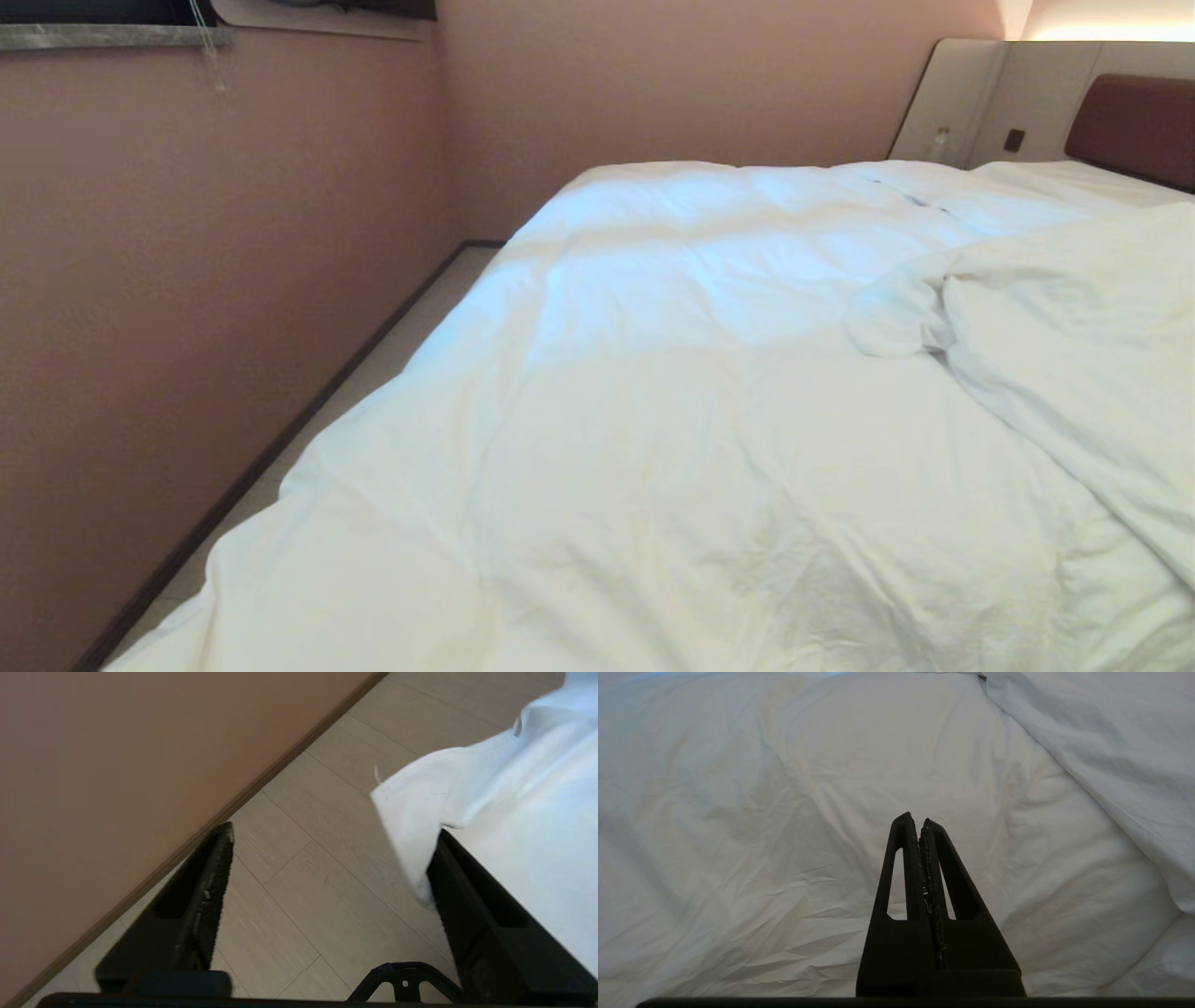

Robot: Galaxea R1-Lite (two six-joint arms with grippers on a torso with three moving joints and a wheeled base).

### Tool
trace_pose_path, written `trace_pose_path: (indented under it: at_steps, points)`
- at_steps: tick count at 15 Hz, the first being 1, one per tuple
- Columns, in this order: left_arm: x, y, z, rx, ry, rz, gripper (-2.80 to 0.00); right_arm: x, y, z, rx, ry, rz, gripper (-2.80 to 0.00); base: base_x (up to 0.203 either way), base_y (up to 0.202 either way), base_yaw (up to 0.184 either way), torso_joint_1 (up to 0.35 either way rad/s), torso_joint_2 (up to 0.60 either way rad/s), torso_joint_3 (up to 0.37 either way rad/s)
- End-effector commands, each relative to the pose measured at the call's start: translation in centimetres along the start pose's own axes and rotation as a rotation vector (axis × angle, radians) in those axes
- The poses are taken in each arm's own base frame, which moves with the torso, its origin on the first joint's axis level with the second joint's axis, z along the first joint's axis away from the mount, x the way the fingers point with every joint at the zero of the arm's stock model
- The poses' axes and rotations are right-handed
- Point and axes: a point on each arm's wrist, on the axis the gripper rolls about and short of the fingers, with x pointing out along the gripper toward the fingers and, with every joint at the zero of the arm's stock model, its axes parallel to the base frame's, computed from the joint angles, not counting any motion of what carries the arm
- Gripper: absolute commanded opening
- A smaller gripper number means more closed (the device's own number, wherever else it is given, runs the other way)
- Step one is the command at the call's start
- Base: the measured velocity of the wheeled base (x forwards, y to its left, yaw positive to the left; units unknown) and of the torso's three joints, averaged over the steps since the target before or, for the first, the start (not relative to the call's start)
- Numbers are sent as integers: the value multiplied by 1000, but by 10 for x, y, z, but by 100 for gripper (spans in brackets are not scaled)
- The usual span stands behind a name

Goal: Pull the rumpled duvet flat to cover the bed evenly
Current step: Flatten the corners of the folded blanket

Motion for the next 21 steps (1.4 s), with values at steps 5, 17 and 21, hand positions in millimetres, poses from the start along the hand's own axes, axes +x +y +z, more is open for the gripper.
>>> trace_pose_path:
  at_steps: [5, 17, 21]
  points:
    - [-10, 6, 18, -70, -68, 22, 0, 0, 0, 0, 0, 0, 1, -280, 0, 0, 0, 0, 0, 0]
    - [-17, 7, 48, -232, -321, -57, 0, 0, 0, 0, 0, 0, 1, -280, 0, 0, 0, 0, 0, 0]
    - [-16, 3, 46, -204, -318, -235, 0, 0, 0, 0, 0, 0, 1, -280, 0, 0, 0, 0, 0, 0]
